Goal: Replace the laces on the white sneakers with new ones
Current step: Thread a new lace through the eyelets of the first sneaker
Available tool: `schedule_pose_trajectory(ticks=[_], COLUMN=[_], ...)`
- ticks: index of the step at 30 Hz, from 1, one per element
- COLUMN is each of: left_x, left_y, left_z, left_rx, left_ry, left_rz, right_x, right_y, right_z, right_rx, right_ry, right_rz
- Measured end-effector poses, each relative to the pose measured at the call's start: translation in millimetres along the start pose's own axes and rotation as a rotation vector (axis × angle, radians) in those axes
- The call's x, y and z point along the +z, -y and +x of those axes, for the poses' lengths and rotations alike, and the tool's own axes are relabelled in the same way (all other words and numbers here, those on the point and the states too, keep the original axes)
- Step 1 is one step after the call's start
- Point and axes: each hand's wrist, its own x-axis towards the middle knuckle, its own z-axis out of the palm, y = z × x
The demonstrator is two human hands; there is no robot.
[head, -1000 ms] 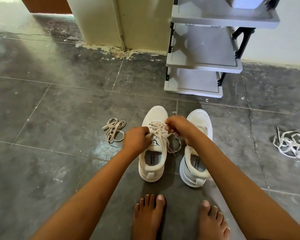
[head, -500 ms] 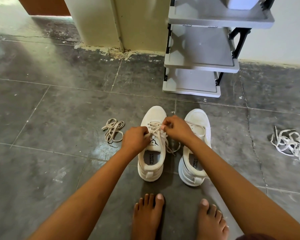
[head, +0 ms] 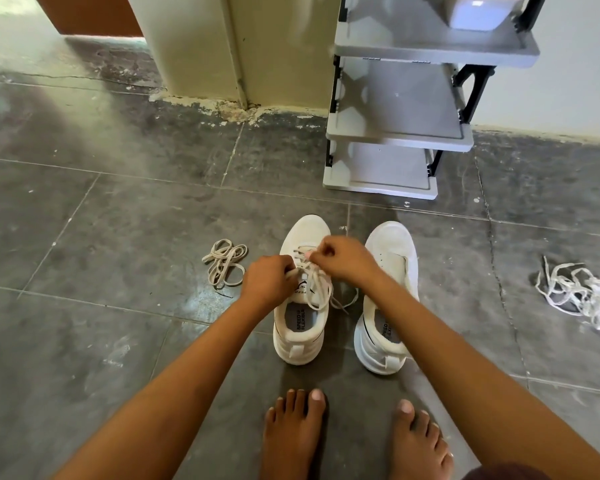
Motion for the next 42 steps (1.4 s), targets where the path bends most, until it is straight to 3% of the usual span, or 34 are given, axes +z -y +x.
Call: schedule_pose_trajectory(ticks=[2, 9, 11, 14, 16, 19, 21, 23, 27, 31, 34, 36, 38, 40, 42], left_x=[0, 0, -1, -2, -6, -17, -30, -41, -49, -60, -74, -82, -87, -88, -85], left_y=[0, 0, 0, -1, 0, 0, -6, -13, -17, 2, 13, 13, 8, -2, -14], left_z=[0, 1, 0, -1, 0, 3, 4, 5, 4, 3, 5, 7, 9, 8, 5], left_rx=[0.004, 0.004, -0.006, -0.017, -0.035, -0.077, -0.004, 0.101, 0.143, 0.062, 0.017, 0.021, 0.066, 0.147, 0.239], left_ry=[0.005, 0.002, 0.004, 0.018, 0.069, 0.123, 0.082, 0.154, 0.345, 0.275, 0.194, 0.145, 0.09, 0.072, 0.121], left_rz=[0.0, -0.005, -0.016, -0.03, -0.044, -0.304, -0.479, -0.572, -0.533, -0.544, -0.528, -0.449, -0.283, -0.15, -0.084], right_x=[20, 6, -7, -42, -65, -75, -69, -62, -65, -76, -78, -76, -69, -57, -44], right_y=[-3, -5, 1, 17, 27, 37, 41, 41, 33, 13, -1, -8, -17, -15, -4], right_z=[-4, 2, -4, -18, -24, -26, -26, -25, -22, -16, -13, -12, -12, -18, -21], right_rx=[0.022, 0.092, 0.018, -0.196, -0.294, -0.261, -0.232, -0.19, -0.075, 0.111, 0.238, 0.278, 0.244, 0.049, -0.171], right_ry=[-0.073, -0.154, -0.069, 0.222, 0.346, 0.32, 0.278, 0.217, 0.021, -0.325, -0.469, -0.457, -0.396, -0.293, -0.093], right_rz=[-0.155, -0.004, 0.409, 1.142, 1.314, 0.988, 0.758, 0.669, 0.711, 0.94, 1.011, 0.792, 0.283, -0.092, -0.026])
